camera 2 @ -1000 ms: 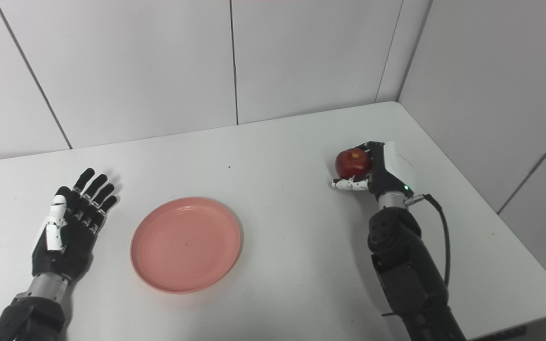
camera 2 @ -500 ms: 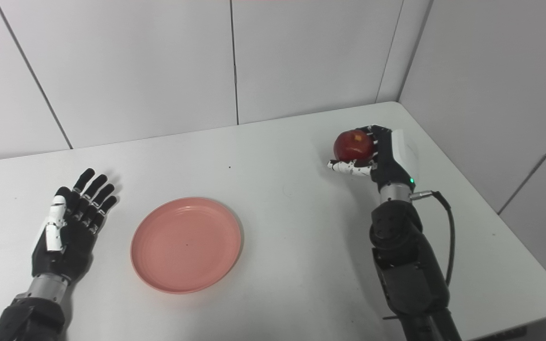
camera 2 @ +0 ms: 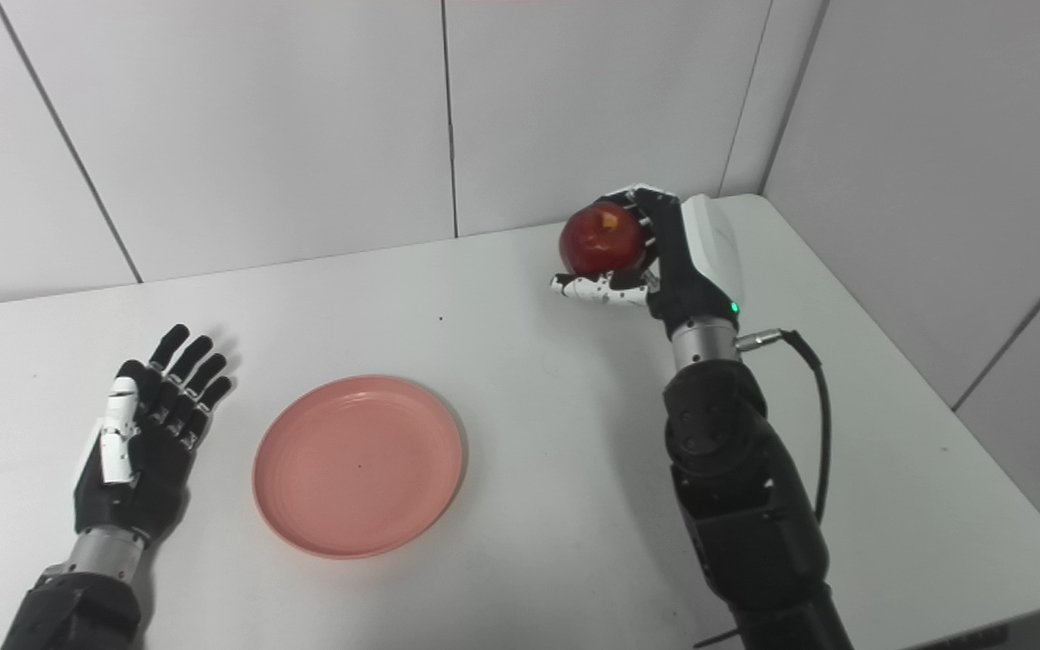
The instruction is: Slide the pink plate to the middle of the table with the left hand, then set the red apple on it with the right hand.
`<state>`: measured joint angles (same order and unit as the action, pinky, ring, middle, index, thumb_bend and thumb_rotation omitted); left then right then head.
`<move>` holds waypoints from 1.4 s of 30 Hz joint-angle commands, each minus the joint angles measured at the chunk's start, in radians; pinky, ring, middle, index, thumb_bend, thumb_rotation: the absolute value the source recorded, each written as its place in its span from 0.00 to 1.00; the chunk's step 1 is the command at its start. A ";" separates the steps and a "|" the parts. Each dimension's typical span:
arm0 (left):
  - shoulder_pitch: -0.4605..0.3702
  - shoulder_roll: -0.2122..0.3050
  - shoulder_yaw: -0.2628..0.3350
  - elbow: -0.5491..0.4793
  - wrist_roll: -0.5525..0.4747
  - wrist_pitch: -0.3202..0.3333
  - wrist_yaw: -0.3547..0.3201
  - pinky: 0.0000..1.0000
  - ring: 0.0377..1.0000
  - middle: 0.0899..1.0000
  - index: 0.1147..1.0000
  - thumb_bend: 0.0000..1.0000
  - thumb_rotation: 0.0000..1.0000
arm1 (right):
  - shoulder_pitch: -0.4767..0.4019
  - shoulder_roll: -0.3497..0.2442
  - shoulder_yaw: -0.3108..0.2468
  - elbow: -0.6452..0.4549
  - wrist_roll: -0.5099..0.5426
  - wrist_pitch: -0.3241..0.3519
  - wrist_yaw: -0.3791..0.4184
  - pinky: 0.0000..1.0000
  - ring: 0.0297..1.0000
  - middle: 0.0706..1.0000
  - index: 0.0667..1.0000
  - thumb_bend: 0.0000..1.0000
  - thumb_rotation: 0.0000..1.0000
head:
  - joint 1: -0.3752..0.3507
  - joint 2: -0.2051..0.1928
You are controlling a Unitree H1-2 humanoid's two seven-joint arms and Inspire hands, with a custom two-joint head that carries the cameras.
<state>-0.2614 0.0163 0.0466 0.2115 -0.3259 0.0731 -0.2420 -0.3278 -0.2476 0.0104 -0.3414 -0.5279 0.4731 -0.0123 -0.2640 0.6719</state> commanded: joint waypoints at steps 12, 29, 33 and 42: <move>0.061 -0.040 -0.031 0.000 0.052 0.074 0.071 0.90 0.89 0.89 0.86 0.37 1.00 | -0.105 0.093 0.168 0.014 -0.051 -0.089 0.024 0.33 0.39 0.41 0.49 0.53 0.00 | 0.101 0.008; 0.063 -0.066 -0.039 -0.022 0.070 0.082 0.098 0.90 0.89 0.88 0.86 0.36 1.00 | -0.096 0.226 0.329 0.084 -0.063 -0.147 0.033 0.31 0.37 0.41 0.49 0.53 0.00 | 0.208 0.020; 0.060 -0.073 -0.032 -0.030 0.063 0.097 0.110 0.90 0.89 0.88 0.85 0.36 1.00 | -0.076 0.234 0.352 0.091 -0.053 -0.171 0.035 0.32 0.38 0.41 0.48 0.53 0.00 | 0.240 0.023; 0.048 -0.075 -0.001 -0.010 0.045 0.070 0.114 0.90 0.89 0.88 0.85 0.37 1.00 | -0.041 0.232 0.379 0.104 -0.062 -0.180 0.042 0.32 0.37 0.40 0.48 0.53 0.00 | 0.279 0.031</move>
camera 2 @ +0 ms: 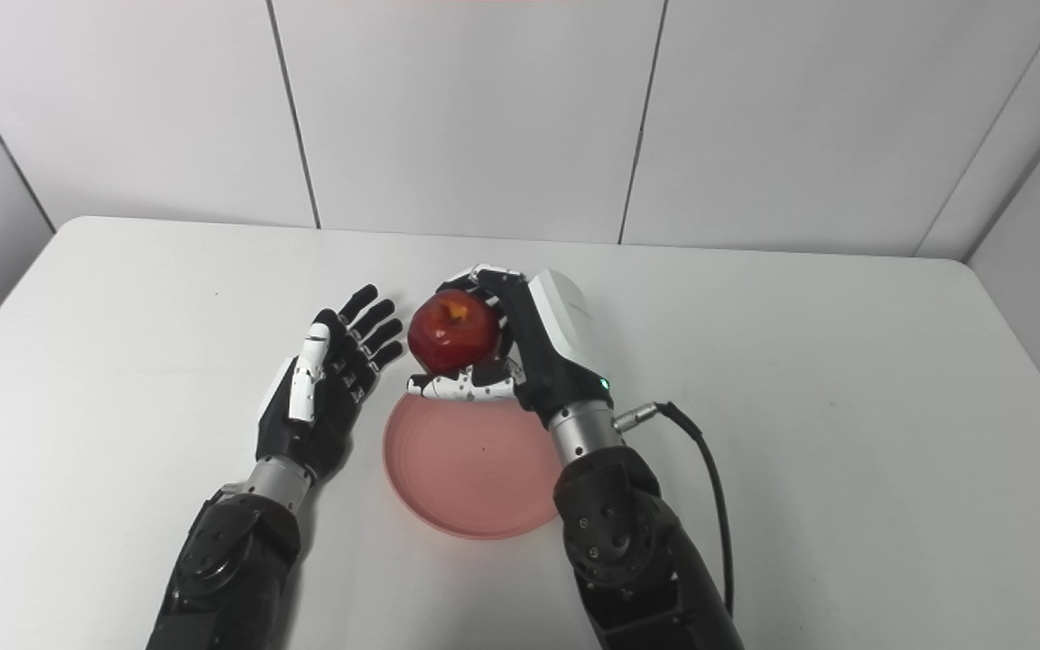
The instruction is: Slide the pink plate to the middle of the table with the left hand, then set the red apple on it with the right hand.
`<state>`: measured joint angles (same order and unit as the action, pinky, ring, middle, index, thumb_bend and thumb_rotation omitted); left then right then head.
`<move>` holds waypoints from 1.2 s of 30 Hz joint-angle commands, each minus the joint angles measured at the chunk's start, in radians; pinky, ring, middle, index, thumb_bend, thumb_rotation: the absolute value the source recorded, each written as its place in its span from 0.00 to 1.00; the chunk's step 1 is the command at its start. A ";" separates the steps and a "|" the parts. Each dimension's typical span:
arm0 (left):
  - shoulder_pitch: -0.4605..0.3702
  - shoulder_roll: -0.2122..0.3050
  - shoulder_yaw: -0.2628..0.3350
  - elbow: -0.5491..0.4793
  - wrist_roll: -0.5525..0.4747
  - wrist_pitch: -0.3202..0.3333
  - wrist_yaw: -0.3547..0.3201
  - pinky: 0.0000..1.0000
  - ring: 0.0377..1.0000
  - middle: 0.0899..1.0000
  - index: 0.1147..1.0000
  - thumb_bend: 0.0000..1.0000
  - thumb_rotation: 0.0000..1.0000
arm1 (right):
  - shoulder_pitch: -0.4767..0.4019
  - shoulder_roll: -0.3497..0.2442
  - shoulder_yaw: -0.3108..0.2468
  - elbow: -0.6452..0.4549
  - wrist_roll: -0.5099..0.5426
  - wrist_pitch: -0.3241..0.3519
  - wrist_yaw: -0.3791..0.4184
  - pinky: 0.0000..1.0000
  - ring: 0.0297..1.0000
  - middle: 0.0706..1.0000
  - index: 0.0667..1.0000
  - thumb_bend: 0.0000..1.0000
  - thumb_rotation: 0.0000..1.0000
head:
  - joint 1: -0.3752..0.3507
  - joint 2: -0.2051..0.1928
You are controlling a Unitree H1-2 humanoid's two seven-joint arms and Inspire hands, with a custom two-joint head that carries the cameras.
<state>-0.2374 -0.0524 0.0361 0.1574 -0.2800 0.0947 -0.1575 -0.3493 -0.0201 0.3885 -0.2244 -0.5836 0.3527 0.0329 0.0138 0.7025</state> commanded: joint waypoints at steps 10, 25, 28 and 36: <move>0.014 -0.009 0.037 0.048 0.000 0.047 0.038 0.89 0.89 0.88 0.84 0.40 1.00 | 0.025 -0.013 0.003 0.055 -0.005 -0.069 -0.001 0.31 0.37 0.40 0.49 0.53 0.00 | 0.012 0.015; 0.015 -0.013 0.039 0.039 0.006 0.045 0.038 0.88 0.88 0.87 0.84 0.40 1.00 | 0.062 -0.029 0.049 0.128 -0.042 -0.081 -0.006 0.28 0.34 0.38 0.49 0.52 0.00 | 0.018 0.028; 0.016 -0.014 0.038 0.035 0.008 0.047 0.040 0.88 0.88 0.87 0.84 0.40 1.00 | 0.063 -0.030 0.057 0.138 -0.053 -0.089 -0.010 0.28 0.34 0.38 0.49 0.52 0.00 | 0.016 0.030; 0.016 -0.017 0.039 0.038 0.005 0.043 0.035 0.88 0.88 0.88 0.84 0.40 1.00 | 0.066 -0.037 0.066 0.148 -0.084 -0.115 -0.014 0.29 0.35 0.39 0.49 0.53 0.00 | 0.015 0.031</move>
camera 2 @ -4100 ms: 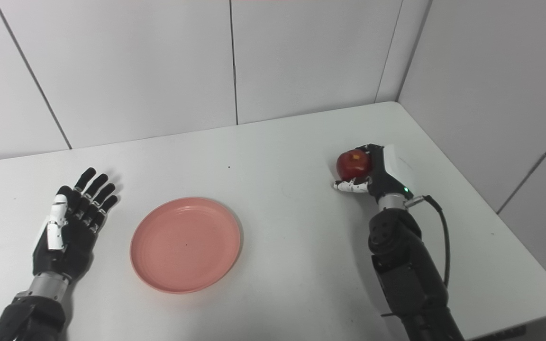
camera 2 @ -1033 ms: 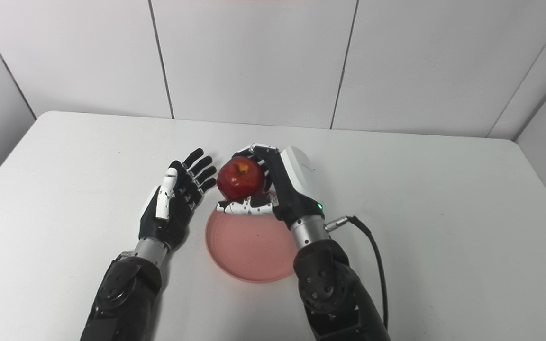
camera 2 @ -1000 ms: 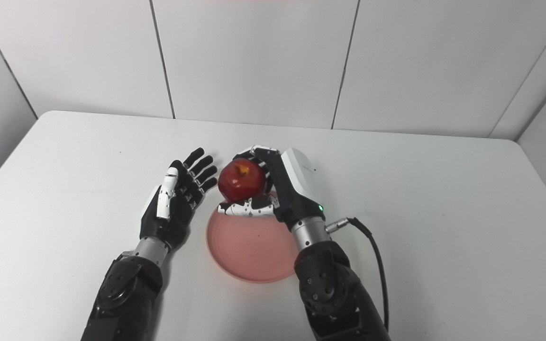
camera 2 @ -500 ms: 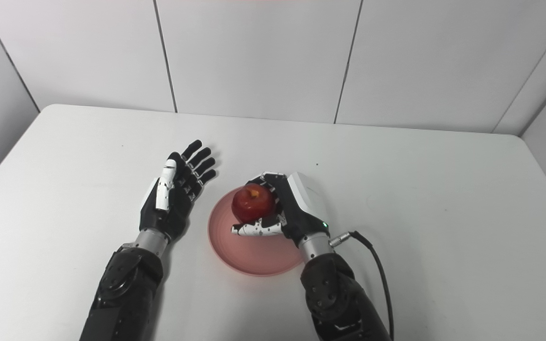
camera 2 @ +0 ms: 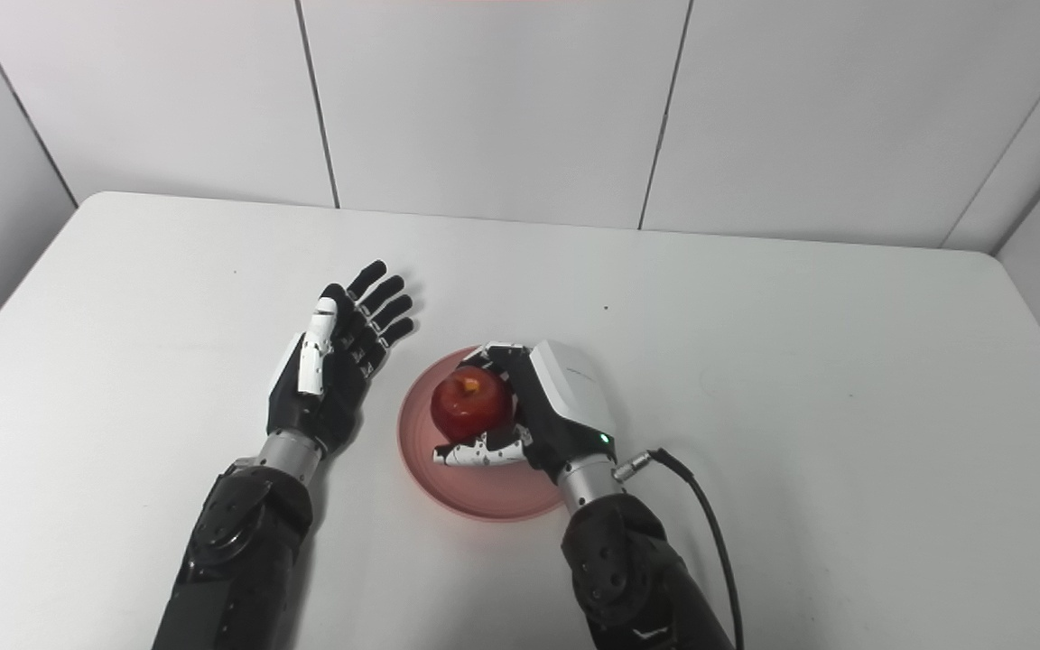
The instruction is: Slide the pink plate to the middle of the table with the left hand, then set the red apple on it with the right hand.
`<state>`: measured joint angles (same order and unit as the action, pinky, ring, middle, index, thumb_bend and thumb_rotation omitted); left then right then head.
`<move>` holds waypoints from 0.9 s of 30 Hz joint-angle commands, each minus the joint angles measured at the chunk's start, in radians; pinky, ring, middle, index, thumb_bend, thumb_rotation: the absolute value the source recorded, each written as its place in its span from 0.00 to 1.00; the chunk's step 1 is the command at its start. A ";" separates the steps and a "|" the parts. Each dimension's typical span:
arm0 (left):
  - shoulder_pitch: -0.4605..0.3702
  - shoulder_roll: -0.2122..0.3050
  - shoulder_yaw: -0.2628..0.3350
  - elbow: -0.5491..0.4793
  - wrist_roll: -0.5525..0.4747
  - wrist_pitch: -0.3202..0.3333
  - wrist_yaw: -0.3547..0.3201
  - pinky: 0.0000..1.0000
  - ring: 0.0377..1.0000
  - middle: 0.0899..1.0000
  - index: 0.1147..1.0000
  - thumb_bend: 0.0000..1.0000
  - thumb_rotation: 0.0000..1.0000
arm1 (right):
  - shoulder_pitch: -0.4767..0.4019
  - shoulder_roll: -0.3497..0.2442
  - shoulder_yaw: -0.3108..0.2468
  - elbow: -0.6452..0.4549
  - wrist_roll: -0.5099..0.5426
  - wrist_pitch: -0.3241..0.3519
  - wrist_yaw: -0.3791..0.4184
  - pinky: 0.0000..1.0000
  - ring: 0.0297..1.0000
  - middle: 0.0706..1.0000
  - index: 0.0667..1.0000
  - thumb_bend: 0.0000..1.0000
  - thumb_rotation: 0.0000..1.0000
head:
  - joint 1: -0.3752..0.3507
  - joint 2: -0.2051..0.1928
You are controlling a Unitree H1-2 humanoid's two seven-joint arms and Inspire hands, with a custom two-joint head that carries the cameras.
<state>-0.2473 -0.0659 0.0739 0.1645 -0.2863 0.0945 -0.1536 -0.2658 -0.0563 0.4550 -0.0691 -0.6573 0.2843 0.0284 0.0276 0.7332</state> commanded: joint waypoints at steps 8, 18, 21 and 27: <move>0.027 -0.005 0.001 0.031 0.012 0.043 0.033 0.88 0.88 0.87 0.84 0.40 1.00 | -0.013 0.000 -0.001 -0.009 -0.016 -0.053 -0.007 0.35 0.42 0.42 0.48 0.53 0.00 | 0.000 0.002; 0.031 -0.005 -0.001 0.022 0.014 0.049 0.037 0.88 0.88 0.87 0.84 0.41 1.00 | -0.003 -0.011 -0.002 -0.048 -0.007 -0.057 0.015 0.57 0.62 0.65 0.65 0.95 0.19 | -0.007 0.001; 0.032 -0.003 -0.002 0.023 0.013 0.043 0.032 0.88 0.88 0.88 0.85 0.41 1.00 | -0.001 -0.018 -0.002 -0.058 -0.003 -0.061 0.024 0.61 0.66 0.69 0.70 0.99 0.23 | -0.007 0.001; 0.032 -0.003 -0.003 0.024 0.012 0.043 0.032 0.88 0.88 0.88 0.85 0.41 1.00 | 0.002 -0.027 -0.005 -0.075 -0.007 -0.063 0.034 0.67 0.72 0.75 0.76 1.00 0.30 | -0.011 0.000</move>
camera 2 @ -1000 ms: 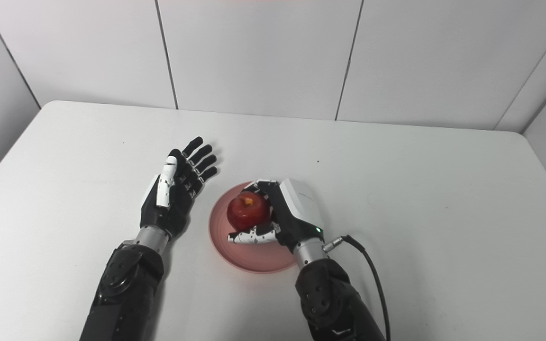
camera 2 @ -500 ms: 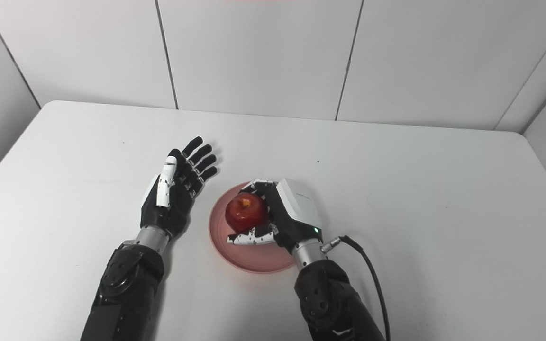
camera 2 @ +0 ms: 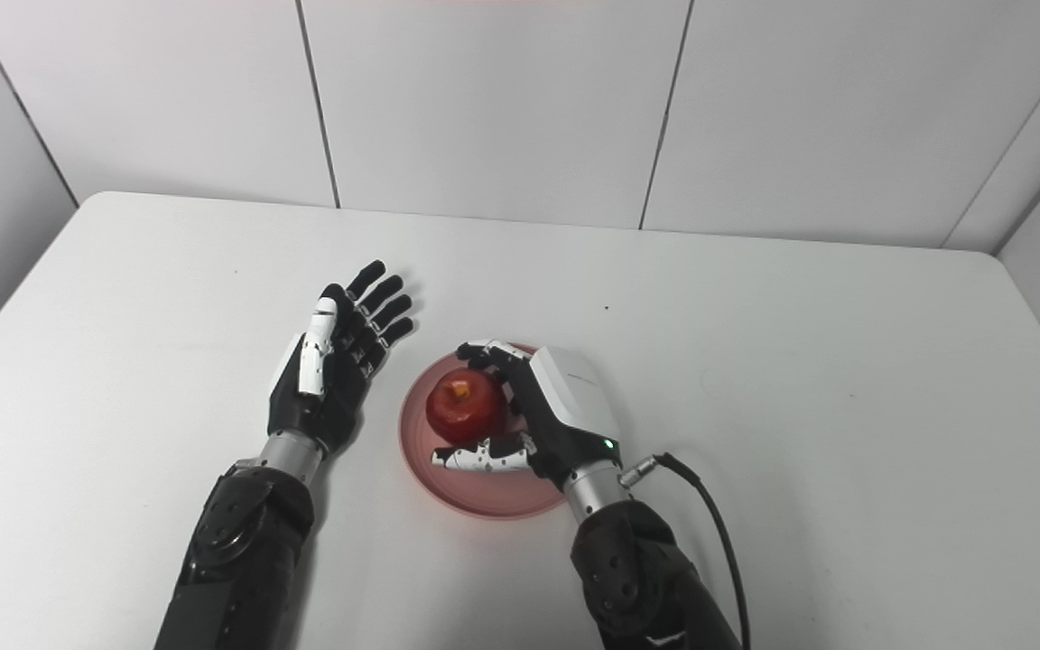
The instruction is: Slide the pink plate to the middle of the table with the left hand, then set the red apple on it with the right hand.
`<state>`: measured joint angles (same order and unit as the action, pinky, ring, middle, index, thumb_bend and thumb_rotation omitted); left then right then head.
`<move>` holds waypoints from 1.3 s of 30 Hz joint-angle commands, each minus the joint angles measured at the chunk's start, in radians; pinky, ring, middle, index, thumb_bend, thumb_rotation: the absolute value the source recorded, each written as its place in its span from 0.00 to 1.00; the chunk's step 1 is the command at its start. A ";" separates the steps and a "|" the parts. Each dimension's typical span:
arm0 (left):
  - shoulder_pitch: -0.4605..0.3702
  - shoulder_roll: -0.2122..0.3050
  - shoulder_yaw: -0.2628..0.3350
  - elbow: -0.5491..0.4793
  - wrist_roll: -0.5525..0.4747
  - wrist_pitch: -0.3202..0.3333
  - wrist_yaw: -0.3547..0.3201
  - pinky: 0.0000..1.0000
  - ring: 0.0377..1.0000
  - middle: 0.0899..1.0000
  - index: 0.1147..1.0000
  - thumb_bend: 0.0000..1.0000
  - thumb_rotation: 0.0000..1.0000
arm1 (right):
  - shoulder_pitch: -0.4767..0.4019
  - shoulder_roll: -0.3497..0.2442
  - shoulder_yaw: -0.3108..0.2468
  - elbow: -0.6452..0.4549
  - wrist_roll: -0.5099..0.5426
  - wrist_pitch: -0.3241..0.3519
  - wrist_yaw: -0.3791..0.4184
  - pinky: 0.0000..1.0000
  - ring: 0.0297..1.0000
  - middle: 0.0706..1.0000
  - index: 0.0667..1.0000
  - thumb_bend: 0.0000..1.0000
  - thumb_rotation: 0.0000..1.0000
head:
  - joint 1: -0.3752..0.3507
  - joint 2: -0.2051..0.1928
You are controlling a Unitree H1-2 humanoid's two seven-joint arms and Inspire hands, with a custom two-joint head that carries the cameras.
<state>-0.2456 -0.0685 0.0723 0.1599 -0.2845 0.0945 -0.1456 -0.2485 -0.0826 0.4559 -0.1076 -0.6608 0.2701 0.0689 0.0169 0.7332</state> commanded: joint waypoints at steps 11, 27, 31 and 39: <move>0.031 -0.001 0.001 0.029 0.009 0.044 0.026 0.88 0.88 0.88 0.85 0.40 1.00 | -0.014 -0.007 -0.020 -0.051 -0.015 -0.071 -0.036 0.69 0.75 0.78 0.80 1.00 0.42 | -0.006 -0.006; 0.041 0.009 -0.002 0.021 -0.004 0.061 0.011 0.90 0.90 0.89 0.86 0.39 1.00 | -0.003 -0.013 -0.085 -0.186 -0.025 -0.096 -0.061 0.67 0.75 0.79 0.81 1.00 0.53 | -0.028 -0.035; 0.039 0.011 -0.002 0.028 -0.008 0.061 0.011 0.91 0.90 0.90 0.86 0.38 1.00 | 0.001 -0.012 -0.112 -0.214 -0.017 -0.100 -0.062 0.67 0.74 0.78 0.80 1.00 0.55 | -0.036 -0.040; 0.036 0.015 -0.004 0.047 -0.006 0.037 0.013 0.89 0.89 0.88 0.86 0.39 1.00 | 0.025 -0.009 -0.188 -0.241 0.049 -0.108 -0.065 0.66 0.75 0.79 0.80 1.00 0.48 | -0.051 -0.048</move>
<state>-0.2402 -0.0554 0.0673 0.1595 -0.2985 0.0947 -0.1489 -0.2076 -0.0978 0.2830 -0.3069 -0.6313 0.2167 0.0259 -0.0352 0.6857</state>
